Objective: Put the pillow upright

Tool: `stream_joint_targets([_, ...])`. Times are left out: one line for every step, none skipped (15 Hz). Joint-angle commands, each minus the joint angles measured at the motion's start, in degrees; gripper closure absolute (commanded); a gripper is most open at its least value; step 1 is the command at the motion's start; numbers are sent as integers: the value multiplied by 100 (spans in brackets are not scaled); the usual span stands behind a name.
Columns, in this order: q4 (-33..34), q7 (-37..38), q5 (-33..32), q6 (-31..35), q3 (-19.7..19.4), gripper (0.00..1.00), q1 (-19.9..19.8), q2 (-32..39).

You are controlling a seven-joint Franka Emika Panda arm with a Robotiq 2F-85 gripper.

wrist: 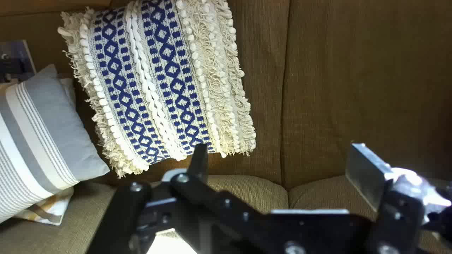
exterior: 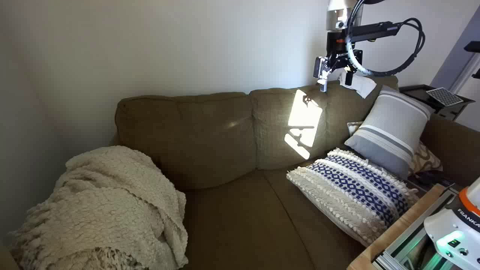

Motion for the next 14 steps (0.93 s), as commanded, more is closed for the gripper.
stream_joint_targets([13, 30, -33, -14, -170, 0, 186, 15])
stream_joint_targets([13, 30, -33, -14, -170, 0, 186, 15])
stream_joint_targets([13, 30, -33, -14, -170, 0, 186, 15])
stream_joint_targets([13, 30, -33, -14, -170, 0, 186, 15])
stream_joint_targets([-71, 11, -13, 83, -244, 0, 123, 44])
stream_joint_targets([-215, -106, 53, 221, -362, 0, 62, 104])
stream_joint_targets([-322, -248, 14, 338, -448, 0, 37, 201])
stream_joint_targets([-464, -432, -6, 581, -549, 0, 16, 328])
stream_joint_targets([-570, -560, -82, 775, -627, 0, 6, 468])
stream_joint_targets([-700, -730, -204, 1087, -707, 0, 5, 623])
stream_joint_targets([-814, -937, -264, 1423, -792, 0, 7, 814])
stream_joint_targets([-903, -1099, -387, 1758, -865, 0, 5, 1056])
stream_joint_targets([-983, -1280, -425, 2123, -928, 0, 24, 1285])
stream_joint_targets([-1028, -1332, -497, 2396, -984, 0, 35, 1521])
